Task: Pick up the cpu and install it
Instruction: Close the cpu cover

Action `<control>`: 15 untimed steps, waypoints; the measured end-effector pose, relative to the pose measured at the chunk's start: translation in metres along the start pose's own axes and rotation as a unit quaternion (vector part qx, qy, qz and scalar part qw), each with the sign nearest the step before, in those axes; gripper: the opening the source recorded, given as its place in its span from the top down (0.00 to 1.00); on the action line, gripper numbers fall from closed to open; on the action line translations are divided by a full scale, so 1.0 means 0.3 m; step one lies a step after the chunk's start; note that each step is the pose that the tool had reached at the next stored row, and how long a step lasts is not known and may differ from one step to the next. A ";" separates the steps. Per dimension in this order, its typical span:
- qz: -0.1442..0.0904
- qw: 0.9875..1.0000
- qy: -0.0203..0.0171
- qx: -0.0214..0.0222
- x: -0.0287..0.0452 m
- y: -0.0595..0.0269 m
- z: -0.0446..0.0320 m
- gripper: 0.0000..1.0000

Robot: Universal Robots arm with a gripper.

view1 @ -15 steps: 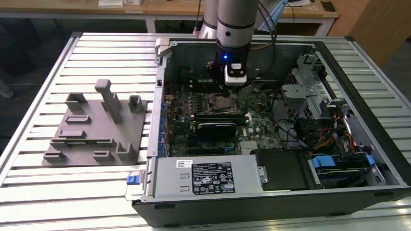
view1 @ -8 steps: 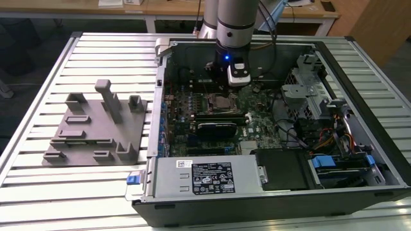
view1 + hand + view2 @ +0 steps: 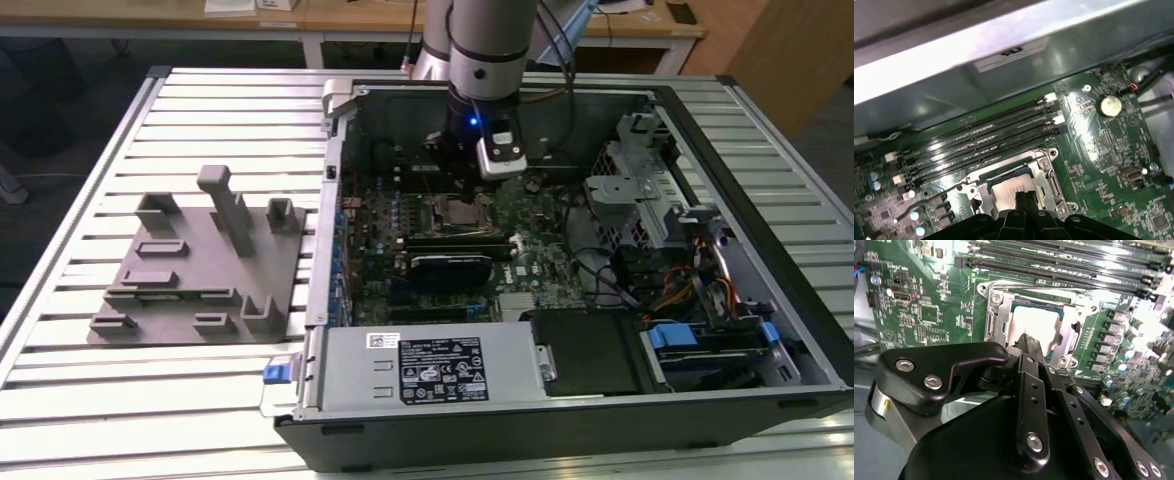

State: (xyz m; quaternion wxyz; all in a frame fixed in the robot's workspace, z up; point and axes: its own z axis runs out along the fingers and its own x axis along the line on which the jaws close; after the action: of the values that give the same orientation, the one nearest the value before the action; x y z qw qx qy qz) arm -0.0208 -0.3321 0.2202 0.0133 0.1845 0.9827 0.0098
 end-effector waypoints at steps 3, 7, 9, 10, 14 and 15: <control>-0.027 1.000 0.001 -0.001 0.000 0.000 0.003 0.89; -0.060 0.998 0.001 -0.001 0.000 0.000 0.005 0.89; -0.070 0.998 0.002 -0.002 0.000 -0.002 0.006 0.89; -0.073 0.997 0.002 -0.002 -0.001 -0.004 0.006 0.89; -0.086 0.996 0.002 -0.002 -0.004 -0.012 0.008 0.89; -0.090 0.996 0.002 -0.002 -0.004 -0.014 0.009 0.89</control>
State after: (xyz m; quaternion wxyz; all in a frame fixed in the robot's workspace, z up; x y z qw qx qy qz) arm -0.0211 -0.3364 0.2174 0.0123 0.0956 0.9953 0.0110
